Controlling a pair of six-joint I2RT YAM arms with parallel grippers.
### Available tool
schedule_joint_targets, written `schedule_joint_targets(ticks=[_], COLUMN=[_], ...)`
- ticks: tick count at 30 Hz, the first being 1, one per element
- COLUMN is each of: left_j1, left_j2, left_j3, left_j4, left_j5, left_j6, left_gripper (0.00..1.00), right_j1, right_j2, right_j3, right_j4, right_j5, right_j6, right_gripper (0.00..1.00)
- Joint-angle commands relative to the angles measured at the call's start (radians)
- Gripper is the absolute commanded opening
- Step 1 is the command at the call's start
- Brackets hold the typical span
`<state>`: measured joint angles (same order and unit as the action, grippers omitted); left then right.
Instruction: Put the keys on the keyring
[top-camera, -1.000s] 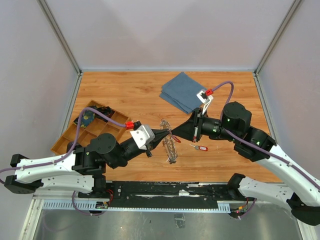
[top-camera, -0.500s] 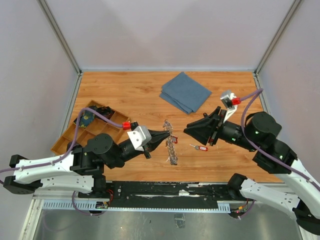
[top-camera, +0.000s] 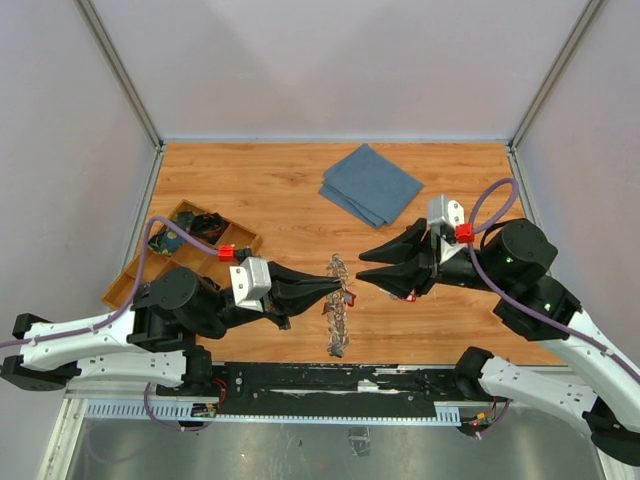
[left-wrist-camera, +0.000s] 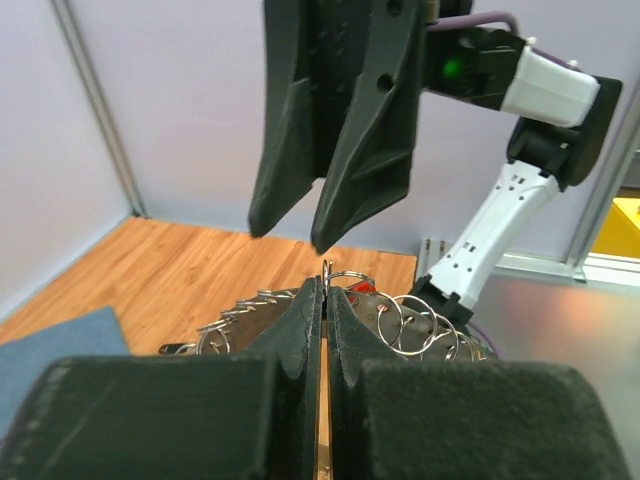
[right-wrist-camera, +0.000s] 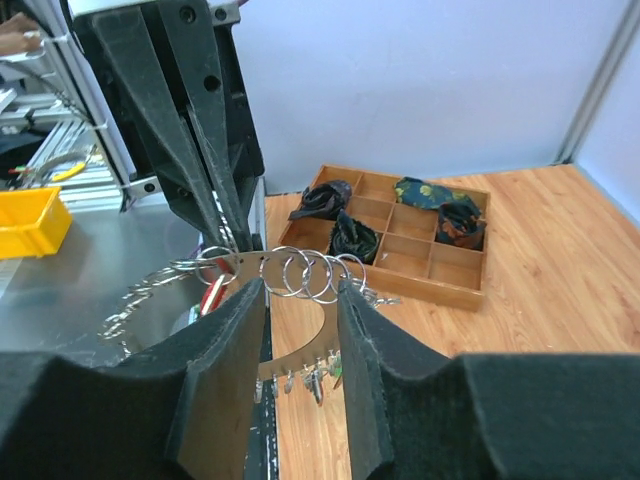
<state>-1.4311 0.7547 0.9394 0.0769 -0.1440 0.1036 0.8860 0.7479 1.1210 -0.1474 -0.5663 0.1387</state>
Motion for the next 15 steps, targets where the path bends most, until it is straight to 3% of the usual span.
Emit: schedule_joint_targets(ticks=[1, 10, 15], left_j1=[-0.009, -0.009, -0.009], left_j2=[-0.001, 0.009, 0.012], left_j3=[0.023, 0.029, 0.031], left_j4=[0.080, 0.086, 0.088], left_j5=[0.074, 0.080, 0.082], left_j6=[-0.018, -0.019, -0.016], left_gripper=[0.00, 0.01, 0.01], right_j1=[0.006, 0.007, 0.007], right_j2=[0.008, 0.034, 0.038], right_j3=[0.014, 0.006, -0.001], right_j4=[0.071, 0.086, 0.080], right_j5=[-0.131, -0.222, -0.235], right_j6=[-0.039, -0.021, -0.015], right_gripper=[0.36, 0.28, 0.29])
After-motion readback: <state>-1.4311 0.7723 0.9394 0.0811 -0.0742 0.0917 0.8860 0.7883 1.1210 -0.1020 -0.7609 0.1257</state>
